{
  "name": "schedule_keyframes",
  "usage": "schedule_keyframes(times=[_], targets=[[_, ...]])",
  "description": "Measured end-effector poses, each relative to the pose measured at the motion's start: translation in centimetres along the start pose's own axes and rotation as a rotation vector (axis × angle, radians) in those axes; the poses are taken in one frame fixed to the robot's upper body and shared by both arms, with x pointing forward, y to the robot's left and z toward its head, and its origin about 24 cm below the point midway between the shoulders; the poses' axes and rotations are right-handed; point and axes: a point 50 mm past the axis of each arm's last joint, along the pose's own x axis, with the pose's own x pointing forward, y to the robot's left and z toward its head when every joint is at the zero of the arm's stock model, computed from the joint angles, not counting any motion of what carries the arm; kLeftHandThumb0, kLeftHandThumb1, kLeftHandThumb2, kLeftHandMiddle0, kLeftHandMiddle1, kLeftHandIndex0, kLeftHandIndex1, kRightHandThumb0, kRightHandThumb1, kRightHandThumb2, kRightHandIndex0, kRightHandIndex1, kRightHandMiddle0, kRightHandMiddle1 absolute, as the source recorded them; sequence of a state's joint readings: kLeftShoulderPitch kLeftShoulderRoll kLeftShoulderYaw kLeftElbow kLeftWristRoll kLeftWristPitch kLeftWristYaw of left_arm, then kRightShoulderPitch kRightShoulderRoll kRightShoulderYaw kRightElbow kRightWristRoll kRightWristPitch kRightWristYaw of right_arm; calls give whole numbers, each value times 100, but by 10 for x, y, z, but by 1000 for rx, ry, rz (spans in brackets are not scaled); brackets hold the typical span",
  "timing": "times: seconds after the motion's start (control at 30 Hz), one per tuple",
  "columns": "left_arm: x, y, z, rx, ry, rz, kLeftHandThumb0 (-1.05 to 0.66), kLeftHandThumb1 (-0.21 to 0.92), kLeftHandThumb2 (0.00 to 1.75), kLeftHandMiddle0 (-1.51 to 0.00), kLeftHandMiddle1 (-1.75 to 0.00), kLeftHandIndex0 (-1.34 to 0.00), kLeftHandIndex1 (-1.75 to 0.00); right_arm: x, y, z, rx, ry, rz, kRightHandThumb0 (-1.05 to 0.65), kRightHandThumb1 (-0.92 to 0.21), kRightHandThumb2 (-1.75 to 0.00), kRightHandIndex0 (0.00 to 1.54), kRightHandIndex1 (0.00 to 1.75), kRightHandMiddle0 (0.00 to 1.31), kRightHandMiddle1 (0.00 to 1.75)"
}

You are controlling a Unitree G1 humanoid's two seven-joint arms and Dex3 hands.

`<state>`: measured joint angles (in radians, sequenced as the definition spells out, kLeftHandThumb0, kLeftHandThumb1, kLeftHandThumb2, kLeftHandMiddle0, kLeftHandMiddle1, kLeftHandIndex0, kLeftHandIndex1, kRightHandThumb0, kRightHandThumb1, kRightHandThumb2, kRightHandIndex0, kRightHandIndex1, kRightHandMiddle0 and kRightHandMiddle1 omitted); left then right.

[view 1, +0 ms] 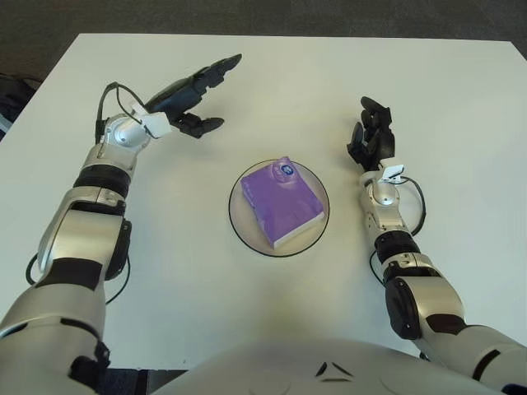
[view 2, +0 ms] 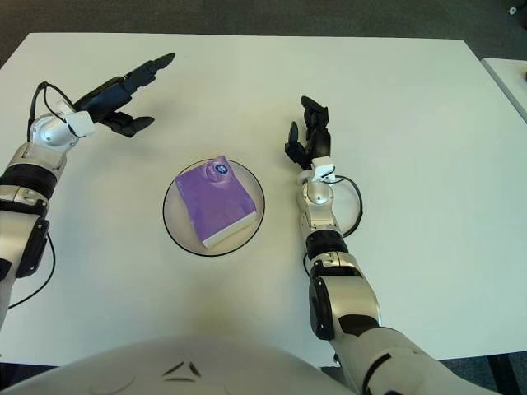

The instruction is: Put the tissue paper into the plate.

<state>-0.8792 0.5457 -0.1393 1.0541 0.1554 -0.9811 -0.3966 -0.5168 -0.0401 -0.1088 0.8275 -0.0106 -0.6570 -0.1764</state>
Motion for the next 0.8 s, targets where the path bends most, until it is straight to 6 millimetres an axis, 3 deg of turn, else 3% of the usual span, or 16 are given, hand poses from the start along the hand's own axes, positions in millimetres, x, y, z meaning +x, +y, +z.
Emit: schedule_keyframes(times=[0.43, 0.7, 0.8], targets=[[-1, -11, -28, -288, 196, 270, -105, 92, 123, 0, 0, 0, 0, 0, 0, 1, 0, -4, 0, -55, -92, -78, 23, 33, 0, 74], [2, -23, -34, -438, 249, 421, -105, 92, 124, 0, 0, -4, -3, 0, 0, 1, 0, -3, 1, -54, -92, -78, 24, 33, 0, 74], [5, -28, -35, -479, 266, 455, -105, 92, 124, 0, 0, -1, -13, 0, -1, 1, 0, -4, 2, -54, -92, -78, 23, 33, 0, 74]])
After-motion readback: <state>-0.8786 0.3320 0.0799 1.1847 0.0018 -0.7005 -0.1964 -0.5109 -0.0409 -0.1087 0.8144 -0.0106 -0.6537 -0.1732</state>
